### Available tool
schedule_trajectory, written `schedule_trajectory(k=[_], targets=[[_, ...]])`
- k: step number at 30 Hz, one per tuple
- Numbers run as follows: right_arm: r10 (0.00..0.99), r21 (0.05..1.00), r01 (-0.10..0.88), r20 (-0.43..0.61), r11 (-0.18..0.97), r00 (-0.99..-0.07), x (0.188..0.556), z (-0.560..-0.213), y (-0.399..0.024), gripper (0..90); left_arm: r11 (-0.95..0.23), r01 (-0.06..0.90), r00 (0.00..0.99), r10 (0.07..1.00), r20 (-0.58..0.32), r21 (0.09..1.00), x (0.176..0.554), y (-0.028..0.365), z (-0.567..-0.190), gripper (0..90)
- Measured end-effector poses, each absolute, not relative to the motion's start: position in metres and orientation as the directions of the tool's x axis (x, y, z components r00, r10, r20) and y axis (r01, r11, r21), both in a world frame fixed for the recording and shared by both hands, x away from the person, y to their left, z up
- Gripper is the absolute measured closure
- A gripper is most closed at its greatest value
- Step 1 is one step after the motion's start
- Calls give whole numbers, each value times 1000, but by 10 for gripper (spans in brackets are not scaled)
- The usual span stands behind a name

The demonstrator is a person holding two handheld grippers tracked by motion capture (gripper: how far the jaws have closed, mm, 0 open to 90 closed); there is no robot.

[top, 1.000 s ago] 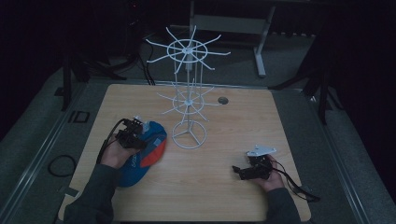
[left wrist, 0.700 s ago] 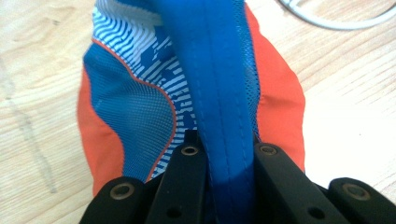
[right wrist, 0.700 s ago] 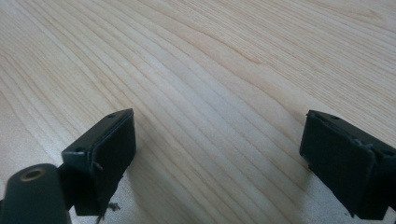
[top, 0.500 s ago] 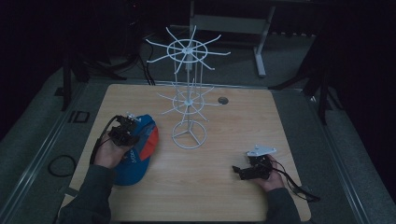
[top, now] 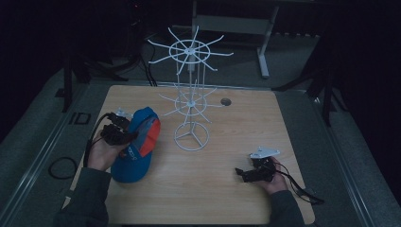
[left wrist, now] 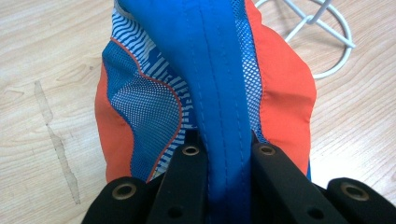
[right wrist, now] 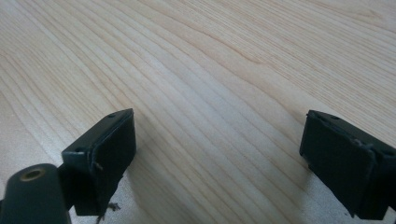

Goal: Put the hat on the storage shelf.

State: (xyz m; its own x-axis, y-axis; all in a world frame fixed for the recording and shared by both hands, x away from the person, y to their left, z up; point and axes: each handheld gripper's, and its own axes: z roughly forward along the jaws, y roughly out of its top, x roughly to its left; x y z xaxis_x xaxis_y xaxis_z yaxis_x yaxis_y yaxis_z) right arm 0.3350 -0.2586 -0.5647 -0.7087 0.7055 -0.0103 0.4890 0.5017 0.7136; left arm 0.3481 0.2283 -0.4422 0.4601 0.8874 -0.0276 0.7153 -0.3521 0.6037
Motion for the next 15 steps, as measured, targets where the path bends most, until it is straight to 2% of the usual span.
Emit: schedule_trajectory(k=[15], targets=[[706, 713, 490, -9, 501, -708, 335, -565, -259, 104, -315, 682, 439, 898, -26, 660, 342, 232, -429, 885]])
